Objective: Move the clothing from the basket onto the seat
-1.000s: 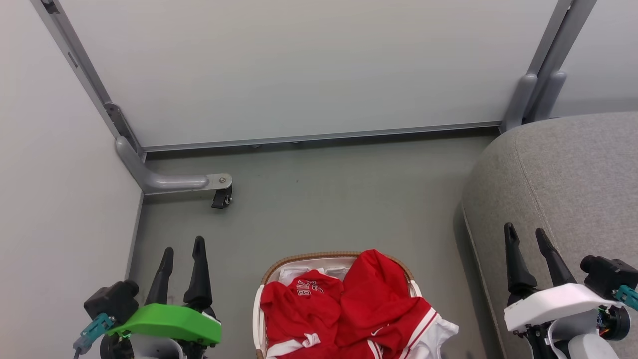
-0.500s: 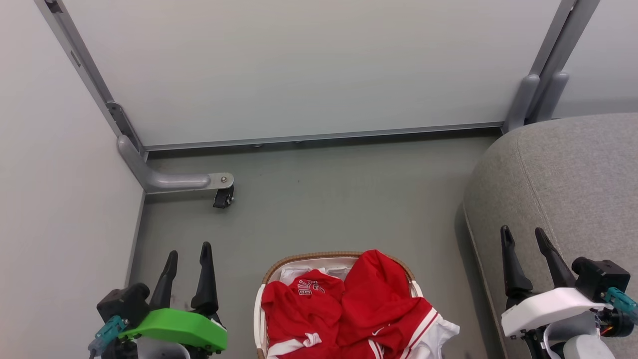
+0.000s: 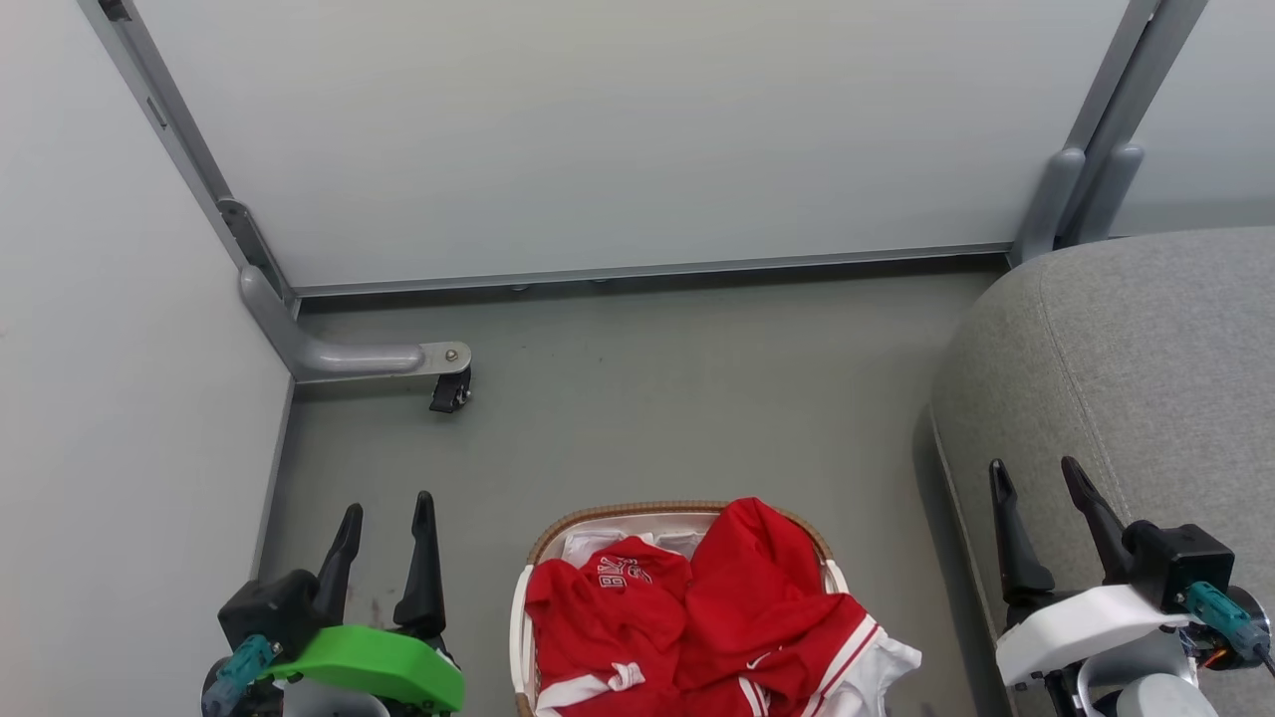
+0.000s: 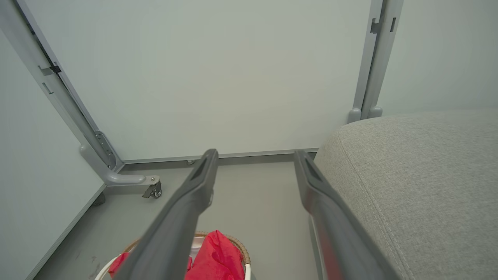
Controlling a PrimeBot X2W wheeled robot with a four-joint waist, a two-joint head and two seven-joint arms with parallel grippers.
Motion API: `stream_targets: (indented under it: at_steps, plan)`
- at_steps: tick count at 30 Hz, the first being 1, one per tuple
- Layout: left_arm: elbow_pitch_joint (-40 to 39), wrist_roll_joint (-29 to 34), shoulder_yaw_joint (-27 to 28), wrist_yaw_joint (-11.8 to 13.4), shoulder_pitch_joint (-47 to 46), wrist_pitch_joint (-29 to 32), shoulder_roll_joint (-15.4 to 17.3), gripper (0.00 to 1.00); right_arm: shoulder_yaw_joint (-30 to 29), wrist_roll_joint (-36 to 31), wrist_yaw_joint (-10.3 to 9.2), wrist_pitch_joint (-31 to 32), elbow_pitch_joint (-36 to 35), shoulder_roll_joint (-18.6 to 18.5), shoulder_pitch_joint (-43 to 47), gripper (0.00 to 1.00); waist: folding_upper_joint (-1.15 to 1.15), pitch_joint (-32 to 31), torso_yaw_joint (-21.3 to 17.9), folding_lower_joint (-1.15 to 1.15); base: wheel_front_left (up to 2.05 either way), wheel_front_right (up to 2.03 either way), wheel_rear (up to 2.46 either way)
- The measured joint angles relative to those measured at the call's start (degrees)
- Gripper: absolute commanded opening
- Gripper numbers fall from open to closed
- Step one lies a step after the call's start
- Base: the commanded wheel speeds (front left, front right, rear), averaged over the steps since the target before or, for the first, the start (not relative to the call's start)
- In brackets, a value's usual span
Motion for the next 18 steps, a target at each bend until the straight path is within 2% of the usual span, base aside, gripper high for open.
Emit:
stream_targets:
  at_steps: [18]
  plan:
    - [1.25,5.89,-0.94,-0.01,0.01,-1.87,0.04,1.0,0.34,-6.9,0.0,-1.77,0.03,-0.08,0.45,1.0,0.0,0.34,0.26,0.0,0.0,0.0,0.0]
